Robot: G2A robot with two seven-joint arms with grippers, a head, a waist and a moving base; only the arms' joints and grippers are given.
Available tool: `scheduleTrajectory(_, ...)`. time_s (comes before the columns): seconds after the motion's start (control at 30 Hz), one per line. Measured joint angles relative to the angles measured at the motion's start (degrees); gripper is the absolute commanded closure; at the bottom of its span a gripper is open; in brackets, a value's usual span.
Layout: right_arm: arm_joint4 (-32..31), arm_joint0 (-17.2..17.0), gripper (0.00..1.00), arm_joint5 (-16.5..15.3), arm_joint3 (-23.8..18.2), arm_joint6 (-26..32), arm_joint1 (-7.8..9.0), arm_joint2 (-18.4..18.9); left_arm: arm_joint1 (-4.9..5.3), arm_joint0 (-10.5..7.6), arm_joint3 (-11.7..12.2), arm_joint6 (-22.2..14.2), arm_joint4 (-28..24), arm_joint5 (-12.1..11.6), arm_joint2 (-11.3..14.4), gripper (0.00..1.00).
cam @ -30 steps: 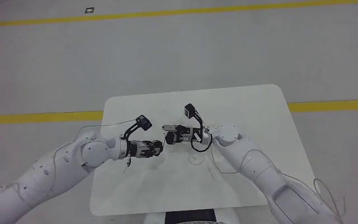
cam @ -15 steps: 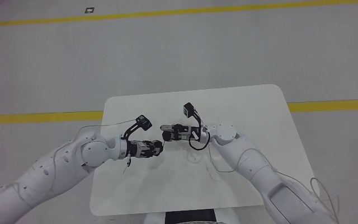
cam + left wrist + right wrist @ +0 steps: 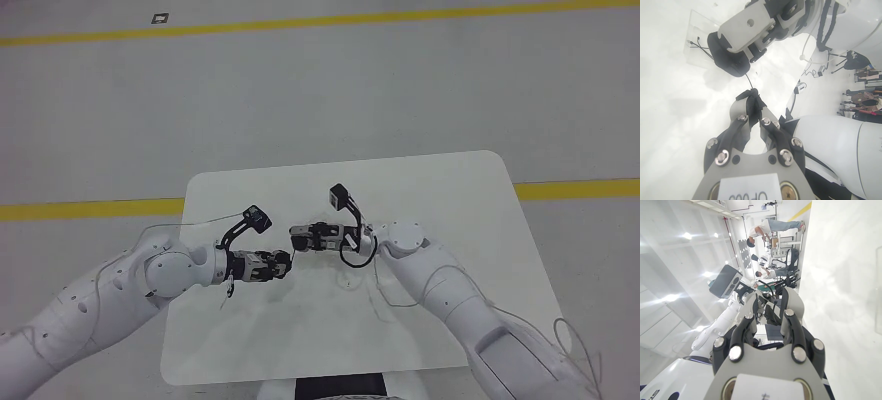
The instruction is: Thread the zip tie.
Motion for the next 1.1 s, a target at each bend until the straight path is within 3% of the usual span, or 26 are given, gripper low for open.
scheduleTrajectory(0.27, -1.1, -0.6, 0.83, 0.0, -0.3, 2.0, -0.29, 1.9, 0.00, 0.00, 0.0, 0.0, 0.0, 0.0, 0.0, 1.00)
scheduleTrajectory(0.53, -2.7, -0.7, 1.00, 0.0, -0.1, 3.0, -0.71, 3.0, 0.00, 0.00, 0.0, 0.0, 0.0, 0.0, 0.0, 1.00)
scheduleTrajectory(0.87, -4.7, -0.7, 1.00, 0.0, 0.1, 2.4, -1.07, 4.2, 0.00, 0.00, 0.0, 0.0, 0.0, 0.0, 0.0, 1.00)
scheduleTrajectory(0.93, -5.5, -0.8, 1.00, 0.0, 0.0, 1.6, -1.09, 4.4, 0.00, 0.00, 0.0, 0.0, 0.0, 0.0, 0.0, 0.55)
scheduleTrajectory(1.07, -6.9, -1.1, 1.00, 0.0, -0.4, -0.4, -1.05, 4.9, 0.00, 0.00, 0.0, 0.0, 0.0, 0.0, 0.0, 0.51)
scheduleTrajectory(1.1, -7.1, -1.2, 1.00, 0.0, -0.6, -0.9, -1.04, 5.0, 0.00, 0.00, 0.0, 0.0, 0.0, 0.0, 0.0, 0.40)
